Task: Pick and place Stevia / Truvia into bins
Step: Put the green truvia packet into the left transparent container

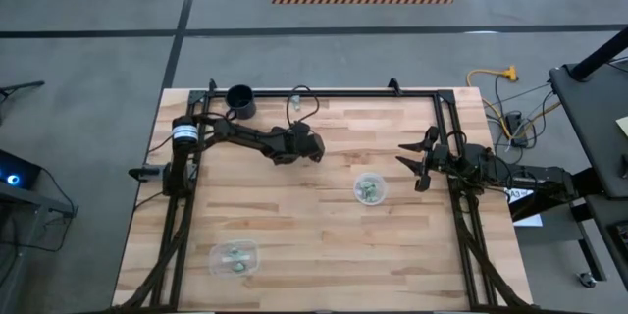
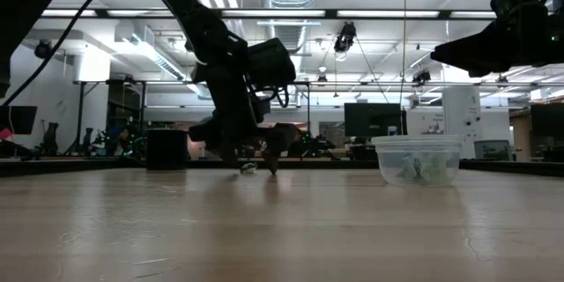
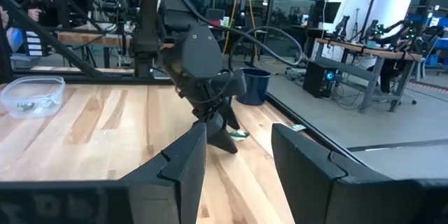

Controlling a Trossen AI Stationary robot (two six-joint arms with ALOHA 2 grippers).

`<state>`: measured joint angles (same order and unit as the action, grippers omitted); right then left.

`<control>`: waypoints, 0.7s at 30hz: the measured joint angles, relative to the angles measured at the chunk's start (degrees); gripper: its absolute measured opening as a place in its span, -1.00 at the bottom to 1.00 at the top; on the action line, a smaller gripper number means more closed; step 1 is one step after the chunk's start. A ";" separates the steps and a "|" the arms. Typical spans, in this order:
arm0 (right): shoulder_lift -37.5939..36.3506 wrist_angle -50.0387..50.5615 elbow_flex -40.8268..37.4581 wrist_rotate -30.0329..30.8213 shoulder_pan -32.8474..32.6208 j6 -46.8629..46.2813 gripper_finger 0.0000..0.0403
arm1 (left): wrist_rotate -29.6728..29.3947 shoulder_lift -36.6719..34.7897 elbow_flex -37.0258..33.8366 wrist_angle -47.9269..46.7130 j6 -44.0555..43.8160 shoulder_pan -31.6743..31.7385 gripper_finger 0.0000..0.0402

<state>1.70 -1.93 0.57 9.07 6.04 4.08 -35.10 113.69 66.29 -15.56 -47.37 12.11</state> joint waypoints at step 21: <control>-0.05 0.00 0.00 -0.03 -0.02 0.01 -0.24 | 0.49 -0.24 -0.32 0.79 4.24 0.92 0.86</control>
<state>1.65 -1.93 0.58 9.04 6.02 4.08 -34.61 113.45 65.98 -14.76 -43.13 13.04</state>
